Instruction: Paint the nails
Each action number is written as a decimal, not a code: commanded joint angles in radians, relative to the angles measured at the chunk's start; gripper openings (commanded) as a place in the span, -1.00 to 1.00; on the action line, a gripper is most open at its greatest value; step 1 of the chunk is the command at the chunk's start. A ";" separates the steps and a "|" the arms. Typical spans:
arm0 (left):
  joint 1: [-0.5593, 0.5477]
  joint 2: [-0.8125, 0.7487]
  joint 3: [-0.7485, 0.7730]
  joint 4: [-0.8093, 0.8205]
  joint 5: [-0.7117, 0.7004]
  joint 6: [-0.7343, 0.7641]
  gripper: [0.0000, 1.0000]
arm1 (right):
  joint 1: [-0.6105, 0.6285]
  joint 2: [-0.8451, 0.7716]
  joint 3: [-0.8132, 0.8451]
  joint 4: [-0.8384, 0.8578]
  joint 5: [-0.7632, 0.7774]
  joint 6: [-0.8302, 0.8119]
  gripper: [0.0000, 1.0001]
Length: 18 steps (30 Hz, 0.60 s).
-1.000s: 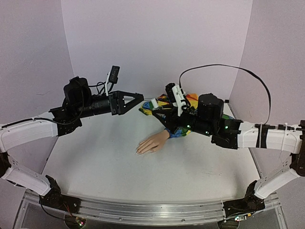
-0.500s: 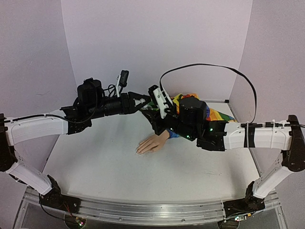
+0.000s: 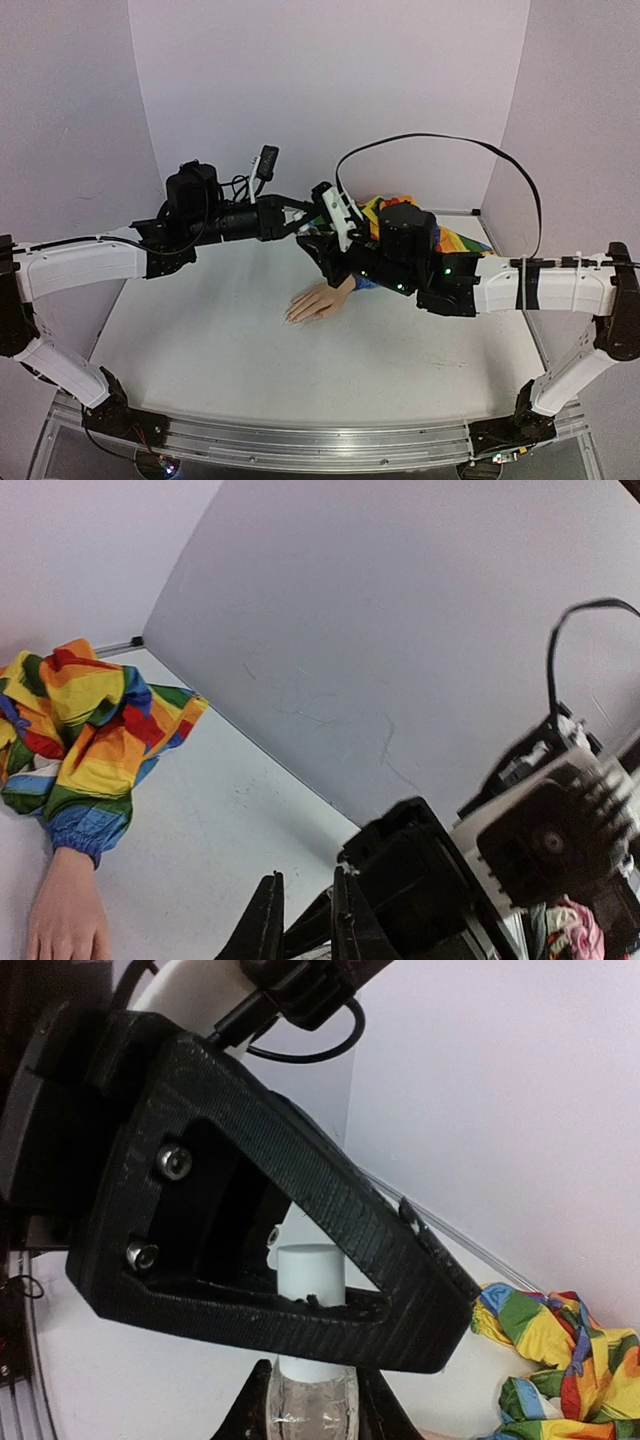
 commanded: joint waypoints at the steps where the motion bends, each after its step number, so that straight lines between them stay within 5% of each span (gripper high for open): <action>1: -0.021 -0.007 0.075 0.048 0.325 0.112 -1.00 | -0.074 -0.138 -0.020 0.067 -0.492 0.086 -1.00; 4: -0.027 -0.024 0.091 0.075 0.591 0.207 -1.00 | -0.160 -0.191 -0.038 0.079 -0.997 0.148 -1.00; 7: -0.042 -0.072 0.061 0.116 0.724 0.290 -1.00 | -0.162 -0.217 -0.023 0.094 -1.277 0.210 -1.00; 14: -0.045 -0.104 0.057 0.119 0.663 0.286 -0.99 | -0.162 -0.294 -0.093 0.105 -1.131 0.209 -1.00; 15: -0.044 -0.103 0.057 0.120 0.618 0.262 -0.85 | -0.162 -0.301 -0.100 0.098 -1.088 0.201 -1.00; 18: -0.038 -0.106 0.037 0.111 0.506 0.214 0.06 | -0.163 -0.312 -0.107 0.020 -0.929 0.141 -1.00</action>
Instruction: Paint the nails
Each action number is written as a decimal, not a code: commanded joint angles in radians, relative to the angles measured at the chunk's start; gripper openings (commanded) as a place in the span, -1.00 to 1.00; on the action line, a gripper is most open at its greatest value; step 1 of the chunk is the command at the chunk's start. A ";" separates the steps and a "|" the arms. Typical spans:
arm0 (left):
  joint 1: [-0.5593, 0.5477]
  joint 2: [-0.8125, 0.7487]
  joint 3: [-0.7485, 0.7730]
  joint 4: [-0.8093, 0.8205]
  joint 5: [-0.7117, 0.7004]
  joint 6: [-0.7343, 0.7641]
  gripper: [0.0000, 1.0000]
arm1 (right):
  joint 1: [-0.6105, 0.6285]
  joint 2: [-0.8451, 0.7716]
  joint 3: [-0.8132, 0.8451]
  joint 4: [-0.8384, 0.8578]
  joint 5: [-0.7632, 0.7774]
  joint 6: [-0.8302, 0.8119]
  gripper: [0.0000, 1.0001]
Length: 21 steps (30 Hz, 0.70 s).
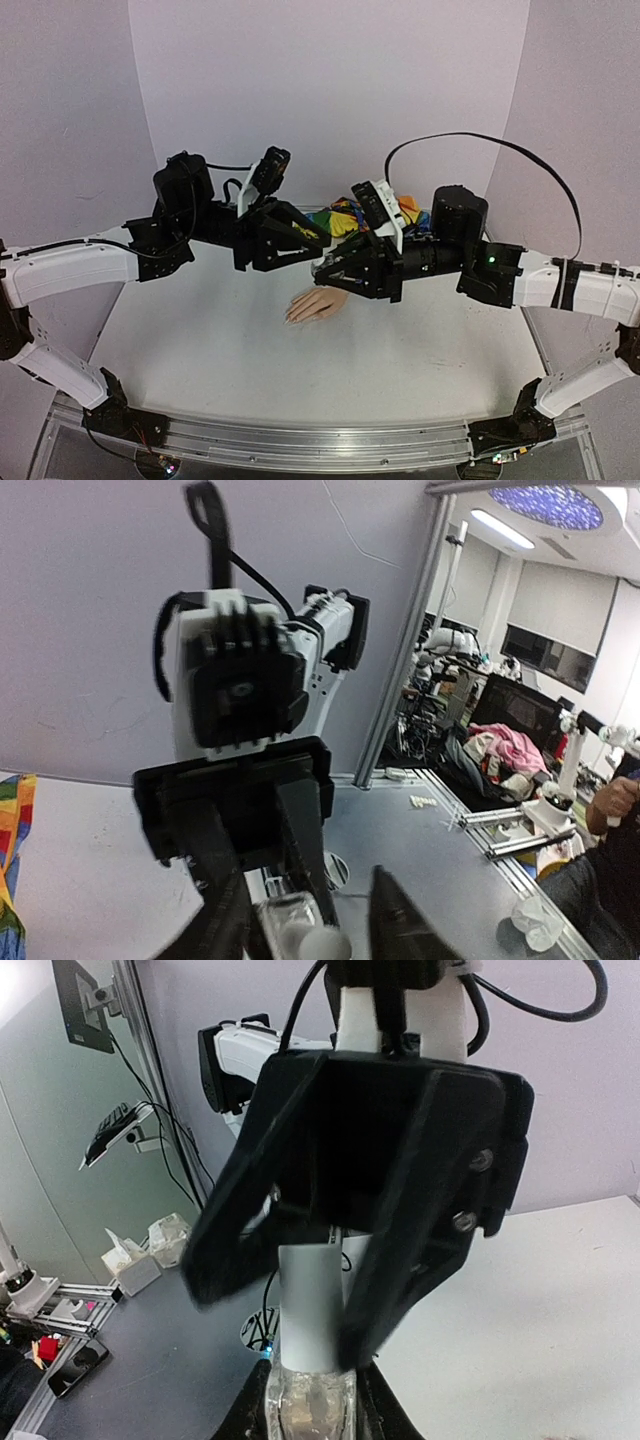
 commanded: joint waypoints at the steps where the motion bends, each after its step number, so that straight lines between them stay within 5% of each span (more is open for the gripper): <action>1: 0.044 -0.070 -0.011 0.019 -0.068 -0.086 0.24 | -0.017 -0.121 -0.010 -0.005 0.093 -0.112 -1.00; 6: 0.048 -0.105 -0.003 -0.208 -0.299 -0.065 0.63 | -0.016 -0.106 -0.001 -0.099 0.378 -0.195 -1.00; 21: 0.049 -0.032 0.076 -0.373 -0.337 -0.061 0.61 | -0.013 -0.007 0.050 -0.118 0.481 -0.248 -1.00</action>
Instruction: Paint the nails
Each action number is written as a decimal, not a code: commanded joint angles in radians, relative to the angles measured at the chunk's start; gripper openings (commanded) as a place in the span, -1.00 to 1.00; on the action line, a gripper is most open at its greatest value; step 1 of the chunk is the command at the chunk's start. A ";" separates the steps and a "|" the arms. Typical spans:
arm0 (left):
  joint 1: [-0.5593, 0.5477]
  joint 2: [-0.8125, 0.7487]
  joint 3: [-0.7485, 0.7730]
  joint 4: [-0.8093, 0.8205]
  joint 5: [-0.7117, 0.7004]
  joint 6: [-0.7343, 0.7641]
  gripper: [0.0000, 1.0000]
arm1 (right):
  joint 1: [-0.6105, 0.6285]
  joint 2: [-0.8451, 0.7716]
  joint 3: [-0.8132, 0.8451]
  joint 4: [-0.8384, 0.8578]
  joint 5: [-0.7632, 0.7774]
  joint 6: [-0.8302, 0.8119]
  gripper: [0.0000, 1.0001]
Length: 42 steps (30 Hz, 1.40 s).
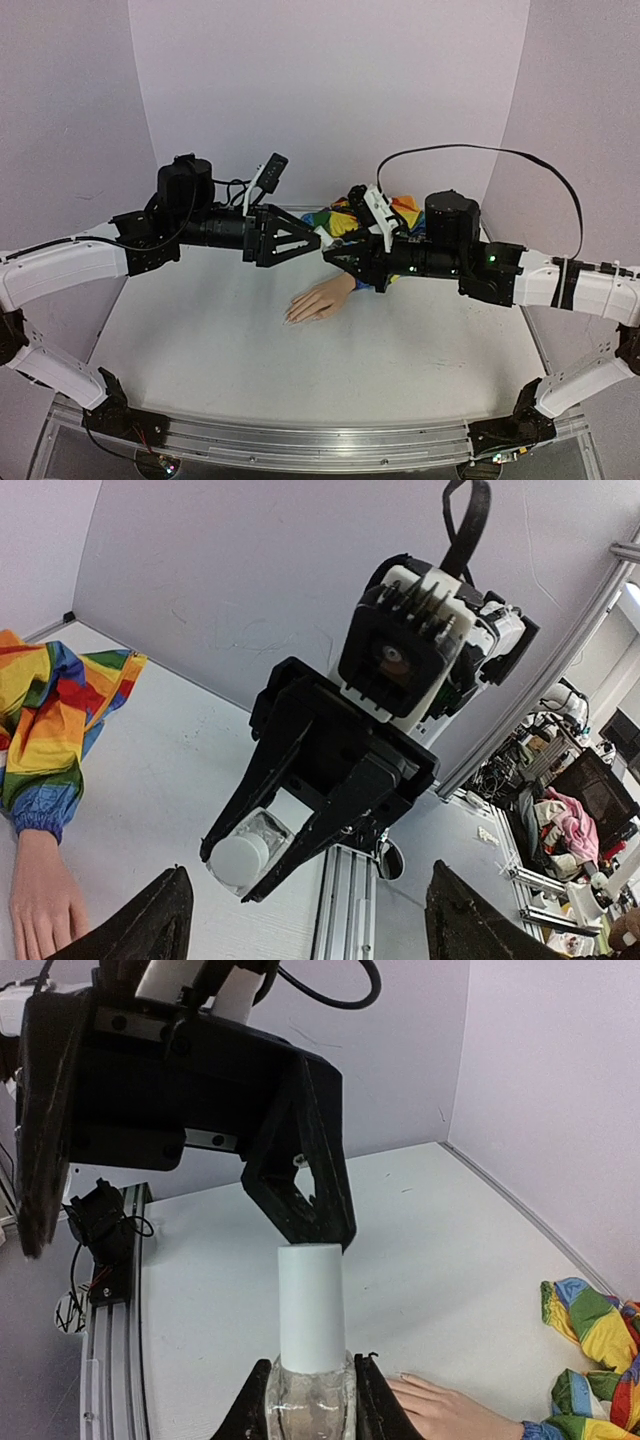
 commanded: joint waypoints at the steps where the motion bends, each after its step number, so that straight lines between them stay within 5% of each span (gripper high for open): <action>1: 0.002 0.038 0.090 -0.054 -0.013 0.004 0.58 | -0.002 0.018 0.066 0.042 -0.001 -0.022 -1.00; 7: 0.002 0.087 0.134 -0.072 0.016 0.002 0.23 | 0.002 0.047 0.085 0.034 -0.011 -0.034 -1.00; 20: 0.002 0.086 0.144 -0.169 -0.049 0.050 -1.00 | 0.003 0.055 0.081 0.031 0.030 -0.024 -0.98; 22: 0.002 0.069 0.132 -0.194 -0.120 0.072 -1.00 | 0.002 0.052 0.070 0.024 0.080 -0.015 -0.56; 25: 0.005 0.042 0.105 -0.275 -0.322 0.111 -1.00 | 0.002 0.046 0.039 0.005 0.226 0.006 0.46; 27: 0.021 0.031 0.085 -0.330 -0.477 0.109 -1.00 | 0.003 0.042 0.022 -0.021 0.340 0.016 0.87; 32: 0.171 0.001 -0.070 -0.342 -0.630 0.019 -1.00 | 0.003 -0.013 -0.033 -0.051 0.425 0.032 0.96; 37: 0.247 -0.012 -0.224 -0.326 -0.925 -0.025 -1.00 | 0.002 -0.082 -0.081 -0.051 0.461 0.034 0.96; 42: 0.342 0.026 -0.312 -0.309 -0.977 -0.128 -1.00 | 0.001 -0.117 -0.097 -0.051 0.472 0.032 0.97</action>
